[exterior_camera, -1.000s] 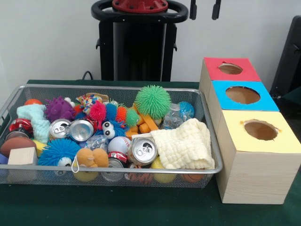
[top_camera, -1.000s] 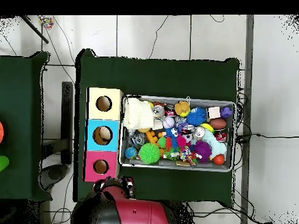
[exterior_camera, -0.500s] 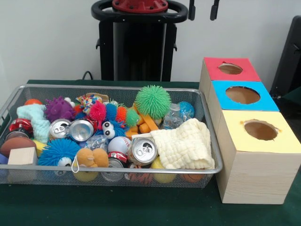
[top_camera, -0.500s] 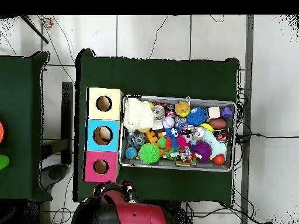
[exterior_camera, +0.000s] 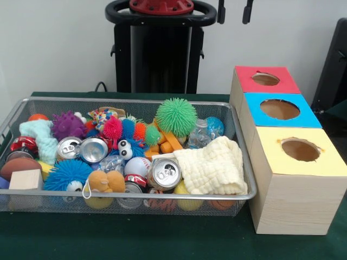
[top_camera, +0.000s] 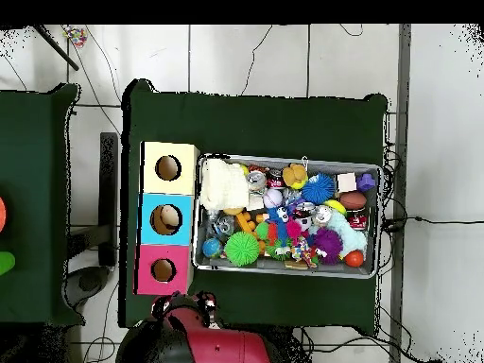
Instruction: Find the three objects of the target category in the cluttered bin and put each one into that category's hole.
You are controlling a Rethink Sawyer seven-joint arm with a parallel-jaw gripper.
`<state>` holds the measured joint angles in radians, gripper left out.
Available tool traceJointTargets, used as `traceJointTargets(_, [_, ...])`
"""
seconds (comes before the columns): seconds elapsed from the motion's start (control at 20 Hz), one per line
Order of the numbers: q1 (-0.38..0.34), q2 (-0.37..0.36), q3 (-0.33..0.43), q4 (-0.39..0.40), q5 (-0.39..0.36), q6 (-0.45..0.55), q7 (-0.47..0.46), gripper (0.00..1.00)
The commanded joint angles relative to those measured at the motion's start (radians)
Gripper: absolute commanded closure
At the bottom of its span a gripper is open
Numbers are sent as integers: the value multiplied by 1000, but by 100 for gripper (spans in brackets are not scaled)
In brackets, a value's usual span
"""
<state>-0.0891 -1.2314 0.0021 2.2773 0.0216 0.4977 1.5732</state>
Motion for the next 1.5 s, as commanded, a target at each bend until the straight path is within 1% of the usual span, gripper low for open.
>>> traceJointTargets(0.05, [-14,56,63,12,6,-78,118,0])
traceJointTargets(0.35, [0,60,58,-2,10,-65,133,0])
traceJointTargets(0.45, [-1,54,58,9,11,-72,131,0])
traceJointTargets(0.5, [-8,59,61,20,11,-88,126,0])
traceJointTargets(0.65, [-25,89,72,6,5,-110,115,0])
traceJointTargets(0.85, [-61,141,102,-22,5,-136,85,0])
traceJointTargets(1.05, [-72,167,105,-60,-1,-117,83,0])
traceJointTargets(1.2, [-85,201,114,-88,-4,-114,76,0])
traceJointTargets(1.4, [-92,273,125,-163,-9,-110,76,0])
traceJointTargets(1.5, [-88,287,124,-185,-10,-106,81,0])
